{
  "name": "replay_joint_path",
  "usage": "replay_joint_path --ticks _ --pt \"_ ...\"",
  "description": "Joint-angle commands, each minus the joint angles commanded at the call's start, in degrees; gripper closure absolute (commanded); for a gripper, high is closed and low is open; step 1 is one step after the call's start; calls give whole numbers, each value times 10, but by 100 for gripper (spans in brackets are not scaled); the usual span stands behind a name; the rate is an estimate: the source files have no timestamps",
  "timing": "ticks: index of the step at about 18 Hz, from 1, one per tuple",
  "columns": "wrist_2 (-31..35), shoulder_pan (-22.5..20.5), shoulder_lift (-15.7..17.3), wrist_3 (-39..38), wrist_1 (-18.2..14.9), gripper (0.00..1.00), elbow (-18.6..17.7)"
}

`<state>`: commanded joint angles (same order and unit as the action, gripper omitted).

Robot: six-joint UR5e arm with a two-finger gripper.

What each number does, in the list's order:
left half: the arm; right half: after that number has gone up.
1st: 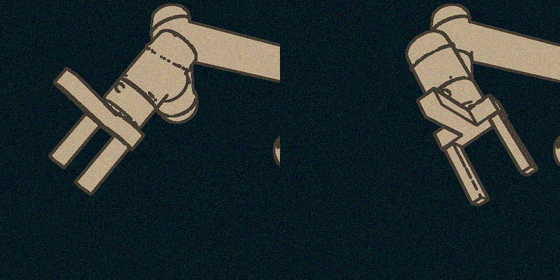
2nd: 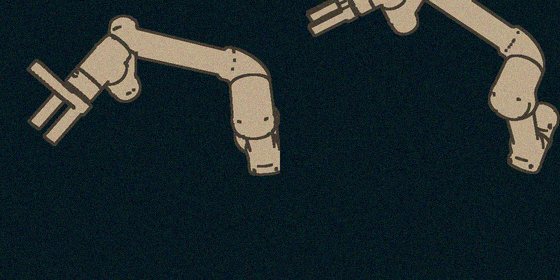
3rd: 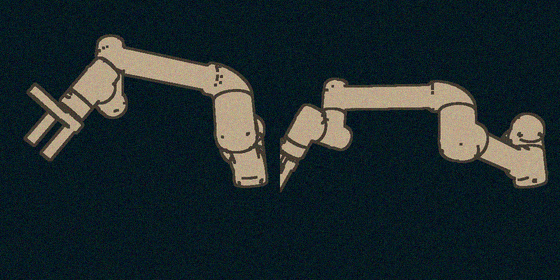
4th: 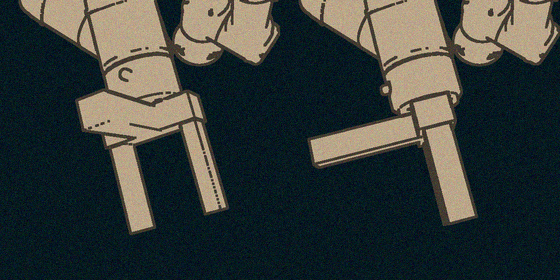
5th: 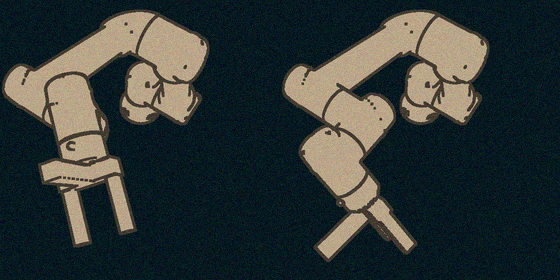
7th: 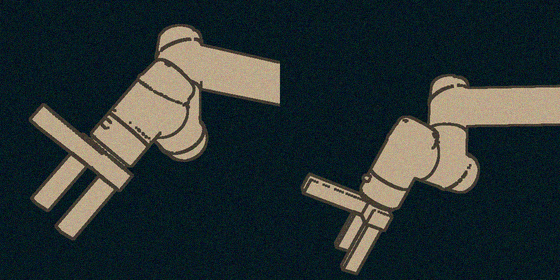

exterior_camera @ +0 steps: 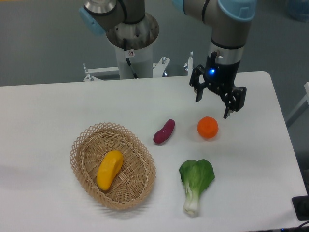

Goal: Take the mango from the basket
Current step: 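Move the open gripper over the wicker basket above the yellow mango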

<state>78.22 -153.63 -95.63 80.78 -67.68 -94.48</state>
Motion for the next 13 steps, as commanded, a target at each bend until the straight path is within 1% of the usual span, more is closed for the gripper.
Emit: replay_joint_path --ticks 7,9,12,13 --pt "0 62 1 -123 -2 0 -2" --pt "-1 86 -1 -175 -1 0 -9" --pt "-4 133 -10 -279 4 0 -27" --pt "-4 148 -21 -304 5 0 -27"
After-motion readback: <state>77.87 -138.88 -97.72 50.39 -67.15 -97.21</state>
